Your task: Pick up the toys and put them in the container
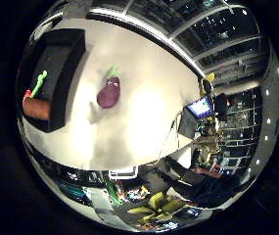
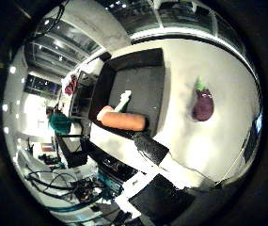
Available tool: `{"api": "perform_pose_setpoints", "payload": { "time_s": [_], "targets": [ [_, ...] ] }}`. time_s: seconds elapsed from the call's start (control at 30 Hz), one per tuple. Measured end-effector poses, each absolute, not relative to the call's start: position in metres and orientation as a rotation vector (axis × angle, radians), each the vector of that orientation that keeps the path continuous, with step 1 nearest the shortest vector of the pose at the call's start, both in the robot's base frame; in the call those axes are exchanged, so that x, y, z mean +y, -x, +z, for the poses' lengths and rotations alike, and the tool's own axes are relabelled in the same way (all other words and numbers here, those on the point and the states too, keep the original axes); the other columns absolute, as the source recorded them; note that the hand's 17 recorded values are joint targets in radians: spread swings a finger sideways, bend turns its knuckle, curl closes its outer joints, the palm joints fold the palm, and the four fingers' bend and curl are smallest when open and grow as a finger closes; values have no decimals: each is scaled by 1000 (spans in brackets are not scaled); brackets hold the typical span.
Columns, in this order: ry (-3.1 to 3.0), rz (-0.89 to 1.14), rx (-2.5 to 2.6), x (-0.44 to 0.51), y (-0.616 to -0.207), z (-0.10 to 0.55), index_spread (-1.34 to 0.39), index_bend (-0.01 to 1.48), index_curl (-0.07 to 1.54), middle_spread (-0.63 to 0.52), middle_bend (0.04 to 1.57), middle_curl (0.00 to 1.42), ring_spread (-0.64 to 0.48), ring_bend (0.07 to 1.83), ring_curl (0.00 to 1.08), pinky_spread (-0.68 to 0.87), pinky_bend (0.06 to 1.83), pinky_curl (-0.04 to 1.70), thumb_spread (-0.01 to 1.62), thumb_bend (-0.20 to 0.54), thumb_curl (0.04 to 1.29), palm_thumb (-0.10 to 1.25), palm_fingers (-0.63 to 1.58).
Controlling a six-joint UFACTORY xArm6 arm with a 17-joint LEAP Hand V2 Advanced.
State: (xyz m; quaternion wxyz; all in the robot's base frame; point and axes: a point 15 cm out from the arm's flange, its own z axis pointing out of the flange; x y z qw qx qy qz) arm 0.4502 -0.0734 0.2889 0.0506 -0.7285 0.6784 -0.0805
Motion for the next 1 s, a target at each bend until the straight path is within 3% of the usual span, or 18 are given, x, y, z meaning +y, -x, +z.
{"api": "perform_pose_setpoints", "payload": {
  "time_s": [0.37,0.57,0.63,1.0],
  "targets": [
    [2320,-71,2132,-148,-431,216,-379,162,273,12,256,321,162,327,232,436,386,306,1004,-19,308,596,201],
    [2446,-37,2130,-177,-443,185,-382,153,270,24,244,322,162,308,231,431,381,303,999,-25,307,618,168],
    [2417,-30,2158,-182,-450,180,-361,145,267,25,236,320,168,327,237,432,389,305,1001,-61,294,553,179],
    [2012,48,2447,-197,-482,157,-208,154,259,177,226,320,211,363,243,445,441,309,996,-28,281,438,170]
  ]
}}
